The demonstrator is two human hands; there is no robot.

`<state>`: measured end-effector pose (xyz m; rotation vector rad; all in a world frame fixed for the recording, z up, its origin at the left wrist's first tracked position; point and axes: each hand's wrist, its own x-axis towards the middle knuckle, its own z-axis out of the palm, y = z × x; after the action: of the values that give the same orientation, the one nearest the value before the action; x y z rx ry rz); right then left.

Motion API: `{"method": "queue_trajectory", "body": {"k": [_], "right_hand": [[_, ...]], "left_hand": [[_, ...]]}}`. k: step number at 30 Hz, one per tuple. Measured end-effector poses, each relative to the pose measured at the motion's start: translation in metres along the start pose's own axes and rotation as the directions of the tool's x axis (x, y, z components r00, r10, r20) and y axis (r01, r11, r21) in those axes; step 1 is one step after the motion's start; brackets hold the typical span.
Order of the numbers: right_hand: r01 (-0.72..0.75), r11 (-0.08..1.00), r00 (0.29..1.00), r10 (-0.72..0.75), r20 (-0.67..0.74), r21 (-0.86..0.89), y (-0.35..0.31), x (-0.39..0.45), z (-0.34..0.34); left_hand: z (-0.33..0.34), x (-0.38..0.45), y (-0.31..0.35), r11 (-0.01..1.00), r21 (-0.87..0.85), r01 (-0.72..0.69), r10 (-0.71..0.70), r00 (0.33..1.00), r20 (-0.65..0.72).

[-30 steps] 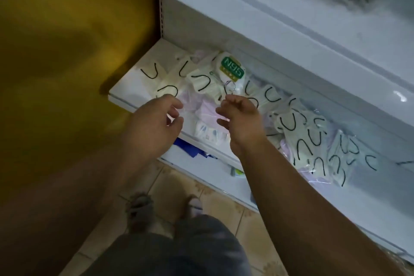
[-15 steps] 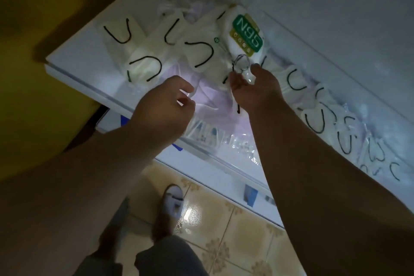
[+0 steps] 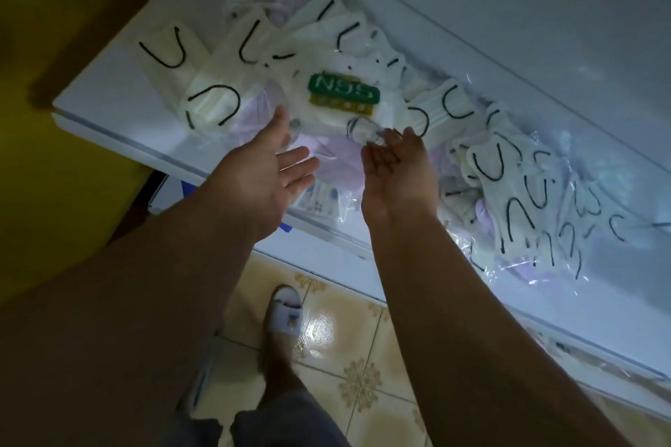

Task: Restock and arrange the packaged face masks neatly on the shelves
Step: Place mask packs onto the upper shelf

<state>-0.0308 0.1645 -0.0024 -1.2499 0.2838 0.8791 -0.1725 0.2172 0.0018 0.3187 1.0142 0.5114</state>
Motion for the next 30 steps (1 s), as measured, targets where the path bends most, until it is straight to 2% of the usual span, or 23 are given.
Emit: {"method": "queue_trajectory", "body": {"k": [2, 4, 8, 13, 17, 19, 21, 24, 26, 28, 30], "right_hand": [[0.003, 0.999, 1.0, -0.002, -0.01, 0.041, 0.005, -0.02, -0.021], [-0.009, 0.996, 1.0, 0.011, -0.023, 0.085, 0.007, -0.039, -0.041], [0.011, 0.997, 1.0, -0.011, -0.008, 0.07, 0.002, -0.088, -0.074], [0.107, 0.987, 0.992, -0.114, -0.05, -0.117, -0.005, -0.155, -0.116], [-0.045, 0.988, 0.999, 0.041, -0.03, -0.146, -0.016, -0.2, -0.141], [-0.142, 0.969, 0.989, 0.148, 0.016, -0.2, -0.027, -0.215, -0.155], [-0.154, 0.939, 0.984, 0.174, 0.037, -0.309, -0.04, -0.226, -0.174], [0.02, 0.89, 0.999, -0.033, -0.02, -0.456, -0.06, -0.245, -0.21], [0.142, 0.864, 0.988, -0.155, 0.013, -0.484, -0.078, -0.263, -0.241], [0.224, 0.847, 0.973, -0.223, 0.06, -0.481, -0.102, -0.284, -0.277], [0.277, 0.823, 0.953, -0.3, 0.035, -0.495, -0.134, -0.305, -0.318]], "left_hand": [[-0.006, 0.003, -0.003, 0.992, -0.125, 0.031, -0.029, 0.999, 0.016], [-0.013, -0.001, -0.011, 0.991, -0.126, 0.041, -0.041, 0.999, -0.001], [-0.027, -0.029, -0.028, 0.986, 0.159, 0.04, -0.044, 0.999, 0.019], [-0.038, -0.088, -0.036, 0.892, 0.449, -0.048, -0.013, 0.991, 0.131], [-0.035, -0.132, -0.032, 0.804, 0.583, -0.115, -0.014, 0.977, 0.212], [-0.028, -0.153, -0.031, 0.756, 0.639, -0.141, -0.069, 0.954, 0.292], [-0.015, -0.172, -0.035, 0.708, 0.688, -0.157, -0.132, 0.928, 0.347], [0.02, -0.192, -0.055, 0.668, 0.724, -0.174, -0.156, 0.918, 0.365], [0.053, -0.208, -0.081, 0.661, 0.728, -0.183, -0.155, 0.915, 0.371], [0.093, -0.228, -0.121, 0.611, 0.744, -0.271, -0.103, 0.904, 0.414], [0.133, -0.252, -0.167, 0.512, 0.754, -0.412, -0.04, 0.866, 0.499]]}}
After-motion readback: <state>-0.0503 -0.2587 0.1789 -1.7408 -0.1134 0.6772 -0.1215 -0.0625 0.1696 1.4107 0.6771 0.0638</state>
